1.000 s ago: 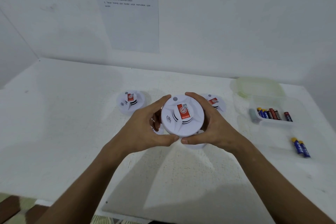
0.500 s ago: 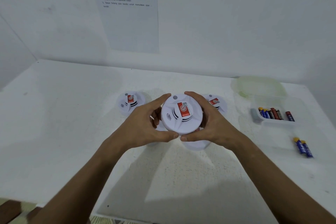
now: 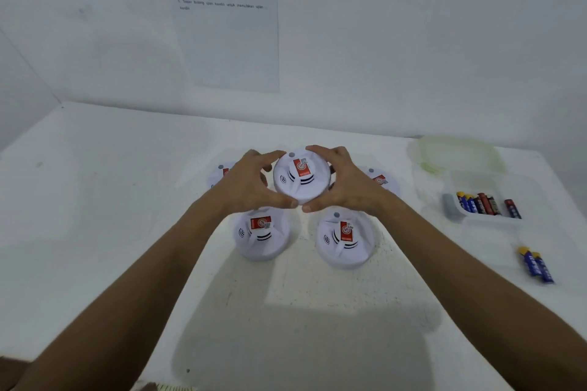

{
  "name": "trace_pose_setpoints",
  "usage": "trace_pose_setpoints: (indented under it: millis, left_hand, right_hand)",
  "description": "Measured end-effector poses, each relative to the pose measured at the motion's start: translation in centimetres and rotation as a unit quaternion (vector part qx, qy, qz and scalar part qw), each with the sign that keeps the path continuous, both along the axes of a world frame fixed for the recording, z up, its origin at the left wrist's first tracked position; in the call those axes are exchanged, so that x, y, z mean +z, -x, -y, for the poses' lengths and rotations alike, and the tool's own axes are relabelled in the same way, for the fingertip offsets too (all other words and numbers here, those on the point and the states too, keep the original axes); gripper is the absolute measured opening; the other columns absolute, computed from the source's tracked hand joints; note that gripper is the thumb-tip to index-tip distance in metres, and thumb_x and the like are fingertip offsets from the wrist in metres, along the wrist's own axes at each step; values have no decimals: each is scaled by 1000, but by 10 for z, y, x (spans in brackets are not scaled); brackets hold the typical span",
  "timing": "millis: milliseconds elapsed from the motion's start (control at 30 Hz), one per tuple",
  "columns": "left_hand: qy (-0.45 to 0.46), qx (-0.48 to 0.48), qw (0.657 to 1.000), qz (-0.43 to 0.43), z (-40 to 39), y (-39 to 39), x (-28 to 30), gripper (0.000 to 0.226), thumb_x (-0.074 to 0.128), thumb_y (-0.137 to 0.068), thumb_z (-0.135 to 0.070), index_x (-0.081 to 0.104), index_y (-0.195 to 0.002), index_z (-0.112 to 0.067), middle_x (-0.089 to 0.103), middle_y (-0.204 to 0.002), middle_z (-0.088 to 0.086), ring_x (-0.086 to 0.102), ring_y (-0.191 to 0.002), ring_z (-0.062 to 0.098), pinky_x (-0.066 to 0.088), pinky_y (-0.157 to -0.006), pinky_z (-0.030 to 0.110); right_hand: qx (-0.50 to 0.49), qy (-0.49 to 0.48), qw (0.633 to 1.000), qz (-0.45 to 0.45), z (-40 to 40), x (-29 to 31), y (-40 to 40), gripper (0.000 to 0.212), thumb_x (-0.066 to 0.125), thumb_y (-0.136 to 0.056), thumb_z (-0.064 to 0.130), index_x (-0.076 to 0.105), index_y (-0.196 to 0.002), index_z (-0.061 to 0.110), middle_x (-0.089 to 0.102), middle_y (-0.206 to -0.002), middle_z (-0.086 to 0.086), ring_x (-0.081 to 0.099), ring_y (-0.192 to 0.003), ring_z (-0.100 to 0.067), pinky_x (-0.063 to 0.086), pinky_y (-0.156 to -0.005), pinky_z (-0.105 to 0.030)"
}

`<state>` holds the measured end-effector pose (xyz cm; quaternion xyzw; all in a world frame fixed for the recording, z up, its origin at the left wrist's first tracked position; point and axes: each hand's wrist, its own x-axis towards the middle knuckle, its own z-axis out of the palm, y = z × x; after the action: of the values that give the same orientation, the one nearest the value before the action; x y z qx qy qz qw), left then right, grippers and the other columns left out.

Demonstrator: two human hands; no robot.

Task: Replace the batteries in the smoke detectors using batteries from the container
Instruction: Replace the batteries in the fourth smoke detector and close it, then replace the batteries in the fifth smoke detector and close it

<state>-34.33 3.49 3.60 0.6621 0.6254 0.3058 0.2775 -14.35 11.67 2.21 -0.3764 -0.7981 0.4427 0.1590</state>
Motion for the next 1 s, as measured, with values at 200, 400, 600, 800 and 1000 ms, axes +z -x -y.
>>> trace_pose_setpoints:
  millis: [200,400,600,800,1000]
  left_hand:
    - [52,18,997,-46,-28,8,-20,65,90,-56,-40,62,-114,-35,60,-93,-20,58,-84,4,51,-78,28]
    - [96,16,994,-48,-39,7,-25,58,91,-58,-28,64,-109,-22,65,-88,-15,61,-76,2,43,-65,14]
    - [140,14,985,-103,-45,2,-26,51,87,-65,-26,64,-108,-11,70,-101,6,64,-91,20,47,-78,24]
    - [137,33,978,-151,-38,-6,0,68,79,-76,-27,48,-134,-11,50,-129,10,50,-100,17,41,-73,20]
    - [82,-12,989,-119,-47,-55,15,78,73,-80,-43,35,-147,-28,42,-136,1,58,-97,12,43,-89,26]
  right_hand:
    - [-21,-4,998,63,-25,-29,15,114,97,-55,22,32,-149,25,36,-128,1,41,-128,-24,41,-109,-48]
    - [-31,-18,997,65,-30,-39,16,106,97,-55,18,39,-145,17,41,-121,3,43,-122,-21,43,-106,-42]
    - [-24,-53,997,56,-27,-38,16,80,94,-58,14,54,-127,7,49,-100,12,47,-112,-25,44,-100,-44]
    - [-43,-35,998,25,-19,-18,-4,87,89,-70,22,43,-144,21,47,-125,9,48,-112,-13,47,-92,-27]
    - [-127,-43,991,-10,-17,5,-72,85,91,-66,22,50,-140,27,49,-130,3,54,-114,-17,49,-91,-27]
